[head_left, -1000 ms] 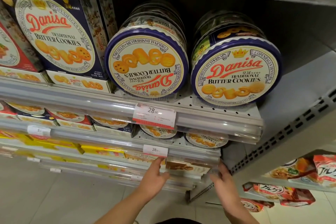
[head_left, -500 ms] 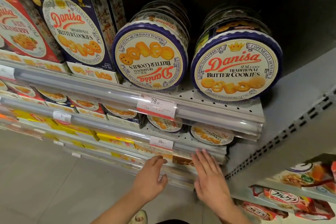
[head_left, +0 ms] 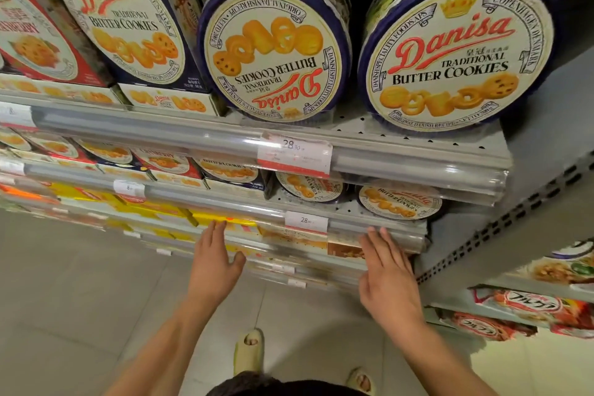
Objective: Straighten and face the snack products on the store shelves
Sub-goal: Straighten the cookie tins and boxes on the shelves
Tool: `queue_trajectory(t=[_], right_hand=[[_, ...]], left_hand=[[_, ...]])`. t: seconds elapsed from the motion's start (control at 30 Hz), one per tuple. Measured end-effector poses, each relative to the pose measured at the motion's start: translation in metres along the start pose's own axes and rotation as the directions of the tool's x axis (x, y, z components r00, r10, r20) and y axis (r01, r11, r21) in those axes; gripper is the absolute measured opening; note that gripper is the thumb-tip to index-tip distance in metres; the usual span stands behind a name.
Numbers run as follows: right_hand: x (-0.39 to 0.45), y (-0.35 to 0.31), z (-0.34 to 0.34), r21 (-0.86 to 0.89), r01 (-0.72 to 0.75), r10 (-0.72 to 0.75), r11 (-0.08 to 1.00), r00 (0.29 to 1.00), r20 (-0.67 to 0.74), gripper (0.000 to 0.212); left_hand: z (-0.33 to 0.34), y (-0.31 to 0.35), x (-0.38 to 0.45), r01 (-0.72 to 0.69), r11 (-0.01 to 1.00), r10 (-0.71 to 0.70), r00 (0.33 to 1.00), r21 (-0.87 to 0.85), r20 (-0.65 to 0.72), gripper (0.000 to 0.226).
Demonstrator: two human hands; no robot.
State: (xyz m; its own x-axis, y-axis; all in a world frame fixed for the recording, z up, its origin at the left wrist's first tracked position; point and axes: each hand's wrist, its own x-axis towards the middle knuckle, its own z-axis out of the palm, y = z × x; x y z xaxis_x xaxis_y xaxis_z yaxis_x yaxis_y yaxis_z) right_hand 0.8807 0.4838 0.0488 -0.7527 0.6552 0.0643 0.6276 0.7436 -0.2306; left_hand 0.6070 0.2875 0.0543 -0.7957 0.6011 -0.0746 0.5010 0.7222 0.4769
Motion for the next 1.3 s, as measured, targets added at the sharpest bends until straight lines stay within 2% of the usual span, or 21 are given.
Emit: queue_trajectory(t=[0.13, 0.23, 0.37, 0.53, 0.6, 0.7, 0.83, 0.97, 1.07, 1.3], right_hand=[[0.0, -0.012, 0.009, 0.008, -0.061, 0.062, 0.998, 0.998, -0.025, 0.076], [0.003, -0.03, 0.014, 0.042, -0.184, 0.186, 0.982, 0.98, -0.065, 0.075], [0.013, -0.062, 0.019, 0.102, -0.313, 0.325, 0.944, 0.938, -0.124, 0.077], [0.021, -0.096, 0.023, 0.086, -0.481, 0.487, 0.873, 0.871, -0.072, 0.082], [0.024, -0.12, 0.024, 0.053, -0.445, 0.448, 0.894, 0.891, -0.072, 0.083], [0.033, -0.161, 0.032, 0.005, -0.259, 0.259, 0.966, 0.964, -0.06, 0.086], [0.054, -0.201, 0.047, -0.043, -0.097, 0.098, 0.994, 0.995, 0.026, 0.087], [0.067, -0.214, 0.05, -0.133, -0.12, 0.133, 0.984, 0.987, 0.095, 0.094], [0.069, -0.219, 0.047, -0.167, -0.159, 0.175, 0.973, 0.981, 0.086, 0.091], [0.074, -0.233, 0.042, -0.119, -0.201, 0.215, 0.972, 0.969, 0.12, 0.077]], left_hand=[[-0.013, -0.036, 0.042, -0.08, 0.994, 0.087, 0.991, 0.071, -0.101, 0.085], [-0.026, -0.058, 0.064, -0.137, 0.981, 0.151, 0.984, 0.136, -0.094, 0.09], [-0.033, -0.094, 0.081, -0.242, 0.953, 0.251, 0.968, 0.185, -0.028, 0.102], [-0.041, -0.124, 0.087, -0.351, 0.914, 0.341, 0.936, 0.205, 0.082, 0.113], [-0.046, -0.128, 0.089, -0.383, 0.897, 0.369, 0.924, 0.22, 0.103, 0.114], [-0.051, -0.133, 0.09, -0.416, 0.876, 0.403, 0.909, 0.243, 0.104, 0.111], [-0.055, -0.135, 0.089, -0.422, 0.875, 0.409, 0.907, 0.239, 0.103, 0.11], [-0.065, -0.134, 0.087, -0.435, 0.872, 0.407, 0.899, 0.225, 0.161, 0.106], [-0.081, -0.143, 0.084, -0.428, 0.888, 0.392, 0.895, 0.167, 0.21, 0.09], [-0.114, -0.189, 0.056, -0.253, 0.959, 0.226, 0.955, 0.131, 0.19, 0.081]])
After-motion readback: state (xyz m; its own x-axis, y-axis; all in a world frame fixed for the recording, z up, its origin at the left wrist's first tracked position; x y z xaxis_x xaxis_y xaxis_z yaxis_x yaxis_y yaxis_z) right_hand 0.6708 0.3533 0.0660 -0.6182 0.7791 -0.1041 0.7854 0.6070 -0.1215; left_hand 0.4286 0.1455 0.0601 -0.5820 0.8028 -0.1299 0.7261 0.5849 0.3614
